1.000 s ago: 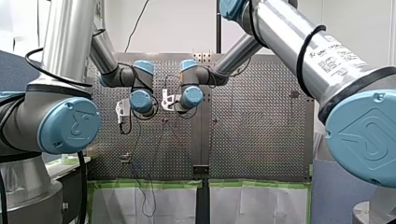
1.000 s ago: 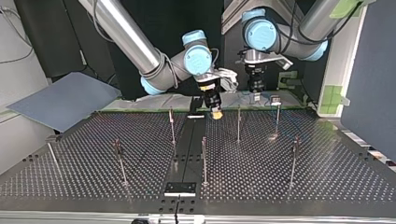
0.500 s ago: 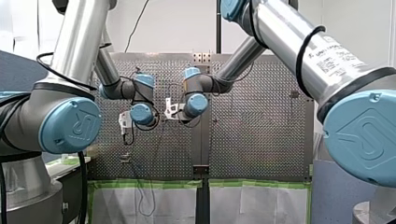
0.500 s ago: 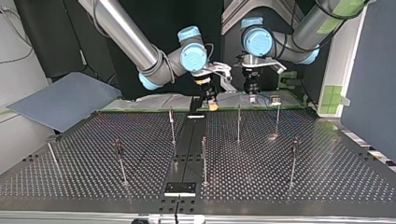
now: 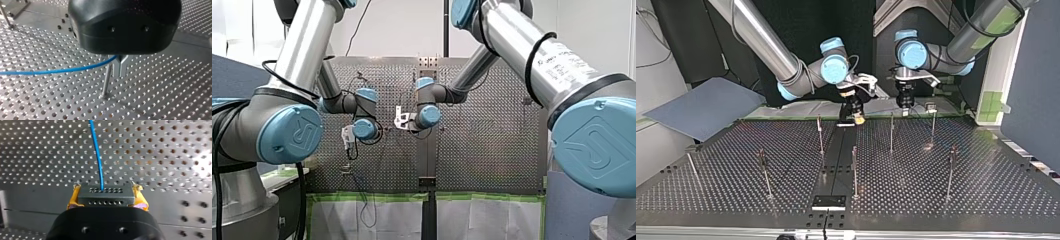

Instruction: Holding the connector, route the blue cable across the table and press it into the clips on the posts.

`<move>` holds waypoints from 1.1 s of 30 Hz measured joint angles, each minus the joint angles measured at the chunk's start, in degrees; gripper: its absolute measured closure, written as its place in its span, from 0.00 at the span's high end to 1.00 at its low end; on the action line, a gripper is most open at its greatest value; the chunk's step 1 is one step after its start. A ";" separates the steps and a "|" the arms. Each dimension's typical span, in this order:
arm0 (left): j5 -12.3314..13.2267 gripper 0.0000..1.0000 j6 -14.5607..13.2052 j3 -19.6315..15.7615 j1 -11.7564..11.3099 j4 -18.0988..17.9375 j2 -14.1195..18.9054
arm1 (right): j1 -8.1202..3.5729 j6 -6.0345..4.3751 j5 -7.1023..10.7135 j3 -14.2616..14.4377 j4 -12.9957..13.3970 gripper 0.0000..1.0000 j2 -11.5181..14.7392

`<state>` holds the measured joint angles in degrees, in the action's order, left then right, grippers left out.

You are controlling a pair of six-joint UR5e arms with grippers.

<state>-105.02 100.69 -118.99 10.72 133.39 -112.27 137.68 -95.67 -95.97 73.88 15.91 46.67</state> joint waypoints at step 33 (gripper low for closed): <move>9.53 0.00 -0.63 4.51 -9.41 -0.33 -2.46 | -4.67 -1.38 5.39 -0.06 2.58 0.00 -2.48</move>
<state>-95.49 100.06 -114.48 1.32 133.06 -114.73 133.01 -97.05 -90.58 73.82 18.49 44.19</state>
